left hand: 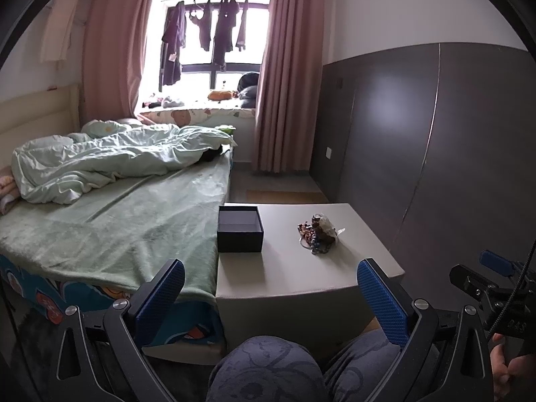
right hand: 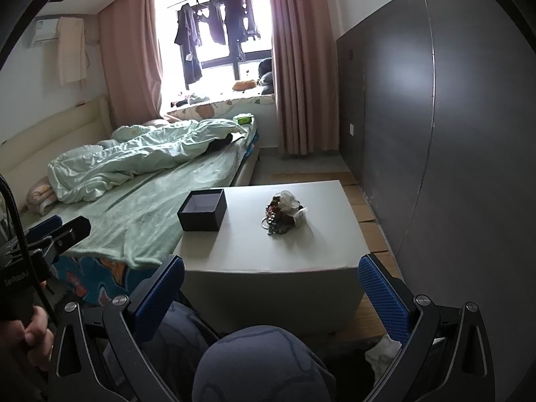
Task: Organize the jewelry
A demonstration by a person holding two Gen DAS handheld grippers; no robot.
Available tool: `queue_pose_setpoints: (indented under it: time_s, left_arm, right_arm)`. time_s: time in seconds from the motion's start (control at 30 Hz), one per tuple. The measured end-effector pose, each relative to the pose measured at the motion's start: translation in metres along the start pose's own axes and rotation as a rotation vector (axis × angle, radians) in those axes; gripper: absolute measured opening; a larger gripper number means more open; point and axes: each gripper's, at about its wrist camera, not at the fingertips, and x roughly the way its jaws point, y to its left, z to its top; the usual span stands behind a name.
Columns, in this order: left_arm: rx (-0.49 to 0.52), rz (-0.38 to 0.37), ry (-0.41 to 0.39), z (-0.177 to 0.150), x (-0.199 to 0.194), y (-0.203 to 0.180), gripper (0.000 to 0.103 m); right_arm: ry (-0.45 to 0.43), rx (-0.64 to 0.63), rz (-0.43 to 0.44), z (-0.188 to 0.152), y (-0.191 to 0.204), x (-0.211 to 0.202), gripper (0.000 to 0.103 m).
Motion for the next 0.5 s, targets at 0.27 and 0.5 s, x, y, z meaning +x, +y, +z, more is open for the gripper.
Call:
queue_pose_setpoints:
  time_s: [0.27,0.5]
  left_arm:
    - [0.0,0.007,-0.006,-0.0005,-0.0011,-0.0022,0.103]
    - [-0.003,0.018,-0.009,0.0014,0.0037,-0.0061,0.103]
  right_arm:
    - [0.003,0.007,-0.005,0.0006,-0.0019,0.0027,0.103]
    - [0.007,0.007,-0.003,0.0012,-0.0031,0.0097,0.103]
